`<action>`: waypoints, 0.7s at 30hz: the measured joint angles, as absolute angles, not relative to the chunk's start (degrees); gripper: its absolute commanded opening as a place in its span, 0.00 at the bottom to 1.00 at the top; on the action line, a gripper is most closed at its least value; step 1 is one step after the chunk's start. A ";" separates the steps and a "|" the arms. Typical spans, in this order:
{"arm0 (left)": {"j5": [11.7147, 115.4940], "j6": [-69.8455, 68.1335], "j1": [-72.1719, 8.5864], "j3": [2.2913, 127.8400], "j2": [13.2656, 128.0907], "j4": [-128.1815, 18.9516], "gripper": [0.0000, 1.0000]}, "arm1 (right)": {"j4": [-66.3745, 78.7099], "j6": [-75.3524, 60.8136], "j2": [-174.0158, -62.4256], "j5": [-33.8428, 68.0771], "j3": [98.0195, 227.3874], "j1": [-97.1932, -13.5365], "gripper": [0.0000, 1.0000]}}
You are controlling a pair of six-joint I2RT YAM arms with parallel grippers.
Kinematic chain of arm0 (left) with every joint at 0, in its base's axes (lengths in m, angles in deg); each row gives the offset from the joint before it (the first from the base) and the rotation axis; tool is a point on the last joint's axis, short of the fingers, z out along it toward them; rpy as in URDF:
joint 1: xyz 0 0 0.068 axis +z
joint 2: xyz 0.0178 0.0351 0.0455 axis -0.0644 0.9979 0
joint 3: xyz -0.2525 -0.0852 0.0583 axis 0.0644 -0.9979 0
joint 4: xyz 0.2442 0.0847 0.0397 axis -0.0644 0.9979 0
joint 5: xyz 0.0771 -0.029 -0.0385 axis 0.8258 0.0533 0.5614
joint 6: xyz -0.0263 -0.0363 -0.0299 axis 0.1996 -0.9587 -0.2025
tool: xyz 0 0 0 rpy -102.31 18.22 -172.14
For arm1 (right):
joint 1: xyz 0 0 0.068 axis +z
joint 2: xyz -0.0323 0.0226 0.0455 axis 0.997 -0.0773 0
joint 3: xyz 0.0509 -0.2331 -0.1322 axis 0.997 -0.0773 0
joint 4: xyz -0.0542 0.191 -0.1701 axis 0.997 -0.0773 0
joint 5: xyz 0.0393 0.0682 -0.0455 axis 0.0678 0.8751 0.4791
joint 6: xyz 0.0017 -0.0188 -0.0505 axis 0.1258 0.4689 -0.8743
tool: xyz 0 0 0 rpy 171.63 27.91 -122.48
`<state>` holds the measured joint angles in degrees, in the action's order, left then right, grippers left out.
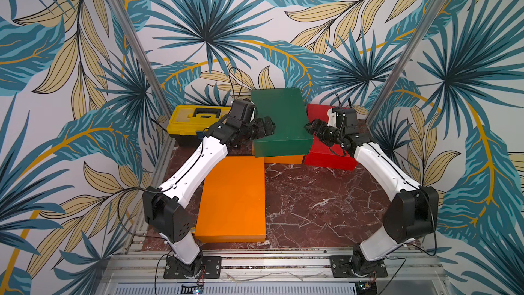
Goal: Stack the shoeboxes
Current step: Place the shoebox at the shoebox.
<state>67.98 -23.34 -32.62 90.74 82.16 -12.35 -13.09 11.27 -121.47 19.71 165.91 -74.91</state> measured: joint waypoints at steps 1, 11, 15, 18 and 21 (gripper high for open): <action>67.95 -23.47 -33.06 89.67 81.07 -12.35 0.91 | -13.39 10.96 -120.29 19.31 164.80 -74.04 0.81; 66.10 -24.52 -34.89 85.85 79.78 -12.41 0.91 | -14.40 9.80 -116.05 17.52 159.95 -69.82 0.81; 65.81 -24.24 -34.87 86.33 82.45 -12.30 0.91 | -14.38 9.56 -116.05 17.13 159.95 -69.82 0.81; 65.70 -23.82 -34.76 87.62 84.87 -12.22 0.91 | -14.38 9.56 -116.10 17.13 159.95 -69.82 0.81; 65.70 -23.03 -34.35 89.78 87.17 -12.22 0.91 | -14.38 9.56 -116.40 17.11 159.97 -69.82 0.81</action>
